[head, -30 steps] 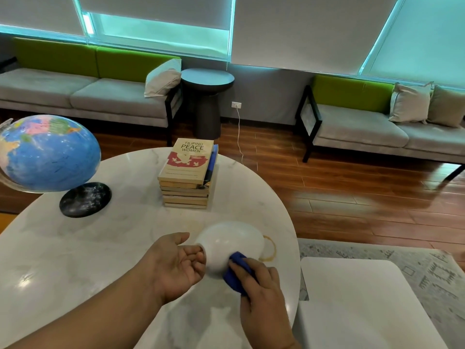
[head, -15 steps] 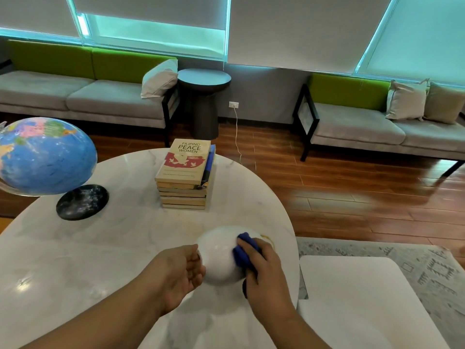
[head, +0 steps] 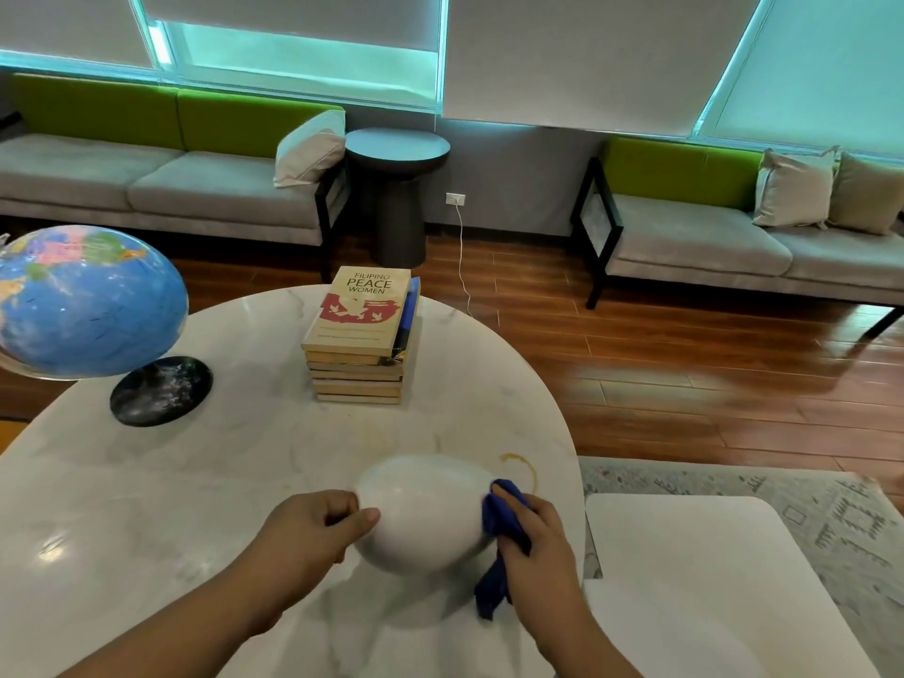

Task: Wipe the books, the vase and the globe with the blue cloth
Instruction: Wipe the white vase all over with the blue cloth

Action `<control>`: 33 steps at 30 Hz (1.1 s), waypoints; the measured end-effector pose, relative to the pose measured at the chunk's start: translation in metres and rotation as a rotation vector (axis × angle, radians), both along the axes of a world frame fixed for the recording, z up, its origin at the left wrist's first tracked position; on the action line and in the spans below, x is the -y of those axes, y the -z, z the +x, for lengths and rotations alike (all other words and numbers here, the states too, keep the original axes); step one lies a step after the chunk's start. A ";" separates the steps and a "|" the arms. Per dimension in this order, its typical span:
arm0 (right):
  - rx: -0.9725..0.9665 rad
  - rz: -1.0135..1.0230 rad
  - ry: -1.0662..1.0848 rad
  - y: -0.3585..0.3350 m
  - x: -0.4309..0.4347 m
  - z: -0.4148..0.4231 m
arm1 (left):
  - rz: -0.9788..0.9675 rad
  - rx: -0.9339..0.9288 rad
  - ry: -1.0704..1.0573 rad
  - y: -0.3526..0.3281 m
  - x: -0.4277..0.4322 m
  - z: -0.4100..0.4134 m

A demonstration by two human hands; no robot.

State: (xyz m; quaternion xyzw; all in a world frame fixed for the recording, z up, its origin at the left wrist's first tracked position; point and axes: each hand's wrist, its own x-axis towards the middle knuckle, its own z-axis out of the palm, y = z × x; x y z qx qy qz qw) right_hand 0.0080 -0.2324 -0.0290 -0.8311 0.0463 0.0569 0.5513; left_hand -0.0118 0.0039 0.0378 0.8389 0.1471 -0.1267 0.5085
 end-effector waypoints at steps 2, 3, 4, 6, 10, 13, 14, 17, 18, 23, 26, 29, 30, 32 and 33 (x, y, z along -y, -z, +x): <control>0.078 0.014 -0.099 -0.008 -0.009 -0.006 | 0.059 0.045 -0.005 0.003 -0.002 0.002; 0.108 0.011 -0.162 -0.012 -0.013 -0.009 | 0.080 0.054 0.004 0.003 -0.004 0.003; 0.126 0.015 -0.207 -0.014 -0.016 -0.011 | 0.094 0.056 0.030 0.004 -0.006 0.003; 0.136 0.059 -0.201 -0.013 -0.014 -0.013 | 0.115 0.043 0.118 0.004 -0.010 0.004; 0.008 0.119 0.044 0.003 0.001 -0.008 | -0.095 -0.068 0.044 0.007 -0.015 0.005; -0.034 0.081 0.047 0.005 -0.002 -0.008 | -0.238 -0.102 -0.073 0.010 -0.014 0.006; -0.002 0.060 -0.003 0.001 -0.006 -0.010 | -0.236 -0.090 -0.078 0.011 -0.014 0.006; 0.133 -0.019 -0.209 -0.010 -0.019 -0.022 | -0.153 -0.046 -0.055 0.014 -0.018 0.006; 0.166 -0.051 -0.264 -0.012 -0.022 -0.026 | -0.124 -0.032 -0.042 0.015 -0.019 0.005; 0.057 0.047 -0.028 -0.002 -0.007 -0.014 | -0.072 -0.023 0.009 0.018 -0.025 0.001; -0.044 0.023 0.097 0.001 0.000 -0.003 | -0.060 -0.022 0.018 0.019 -0.024 -0.001; 0.009 -0.003 0.001 -0.007 -0.014 -0.005 | -0.020 -0.021 0.035 0.018 -0.023 -0.001; 0.027 0.005 -0.053 -0.012 -0.019 -0.007 | -0.010 -0.021 0.037 0.018 -0.024 0.000; 0.028 0.006 -0.148 -0.016 -0.022 -0.009 | 0.000 -0.021 0.033 0.019 -0.024 0.000; 0.014 -0.001 -0.164 -0.016 -0.019 -0.009 | 0.003 -0.021 0.032 0.018 -0.023 0.000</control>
